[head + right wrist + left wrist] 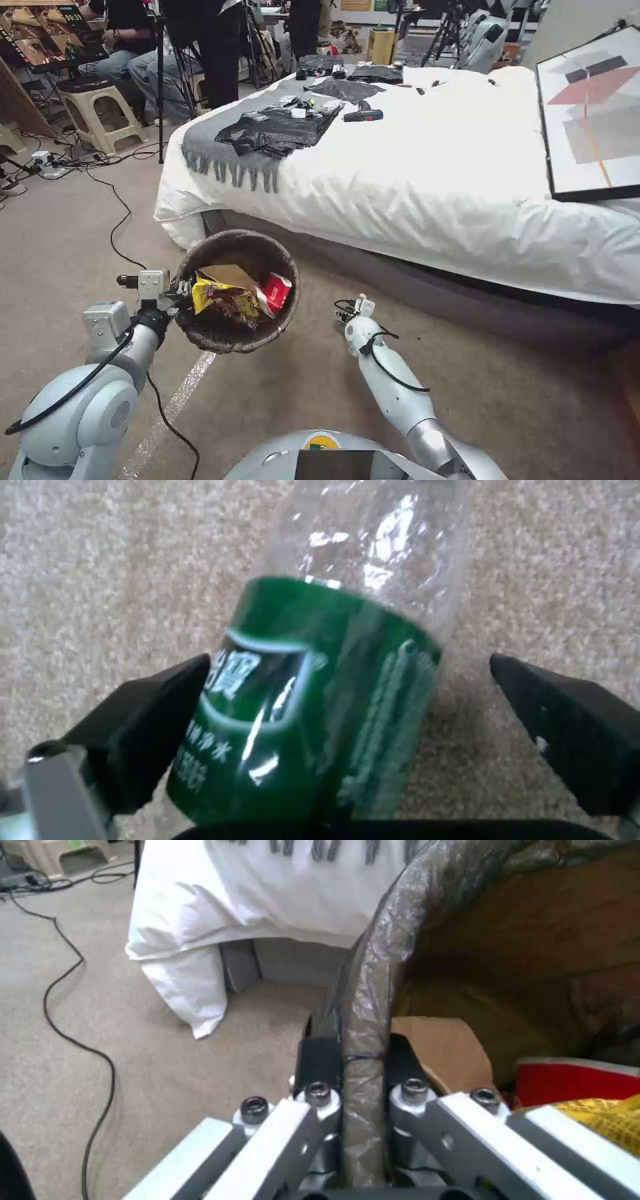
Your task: Pick up the trash bin, then pick up the garbage from the floor and place it into the trash bin.
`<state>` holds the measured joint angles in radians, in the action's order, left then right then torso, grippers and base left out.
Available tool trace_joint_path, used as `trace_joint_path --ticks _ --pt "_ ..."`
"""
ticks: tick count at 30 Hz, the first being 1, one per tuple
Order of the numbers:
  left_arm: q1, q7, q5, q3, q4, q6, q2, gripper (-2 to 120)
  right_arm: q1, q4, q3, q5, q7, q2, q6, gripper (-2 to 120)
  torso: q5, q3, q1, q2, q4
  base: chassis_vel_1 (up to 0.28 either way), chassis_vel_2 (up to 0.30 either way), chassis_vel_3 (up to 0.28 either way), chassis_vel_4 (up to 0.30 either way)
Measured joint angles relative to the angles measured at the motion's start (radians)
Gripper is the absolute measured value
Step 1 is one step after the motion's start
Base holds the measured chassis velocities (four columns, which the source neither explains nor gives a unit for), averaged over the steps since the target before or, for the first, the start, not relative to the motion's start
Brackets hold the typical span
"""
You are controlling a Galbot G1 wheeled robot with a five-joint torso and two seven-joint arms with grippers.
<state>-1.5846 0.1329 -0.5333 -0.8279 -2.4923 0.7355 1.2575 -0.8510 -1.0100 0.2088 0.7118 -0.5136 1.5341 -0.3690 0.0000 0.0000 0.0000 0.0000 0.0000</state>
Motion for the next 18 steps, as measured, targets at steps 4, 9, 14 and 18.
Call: trace_joint_path --ticks 4,9,14,18 --pt "0.002 0.0 0.001 0.0 0.004 0.0 0.001 2 -0.005 -0.004 -0.001 -0.013 0.009 0.0 0.003 91 -0.0001 0.0 0.0 0.0 -0.0001 0.0 0.0 0.0 0.0" --pt "0.004 -0.001 0.002 0.001 0.007 0.0 0.0 2 -0.009 -0.015 -0.004 -0.019 0.017 0.001 0.005 75 0.0 0.0 0.0 0.0 0.0 0.0 0.0 0.0 0.0" --pt "0.007 -0.001 0.002 0.001 0.012 0.0 0.0 2 -0.018 -0.024 -0.005 -0.03 0.026 0.001 0.011 55 -0.0001 0.0 0.0 0.0 -0.0001 0.0 0.0 0.0 0.0" --pt "0.009 -0.001 0.003 0.003 0.016 0.0 0.0 2 -0.025 -0.033 -0.006 -0.038 0.032 -0.001 0.013 42 0.0 0.0 0.0 0.0 0.0001 0.0 0.0 0.0 0.0"
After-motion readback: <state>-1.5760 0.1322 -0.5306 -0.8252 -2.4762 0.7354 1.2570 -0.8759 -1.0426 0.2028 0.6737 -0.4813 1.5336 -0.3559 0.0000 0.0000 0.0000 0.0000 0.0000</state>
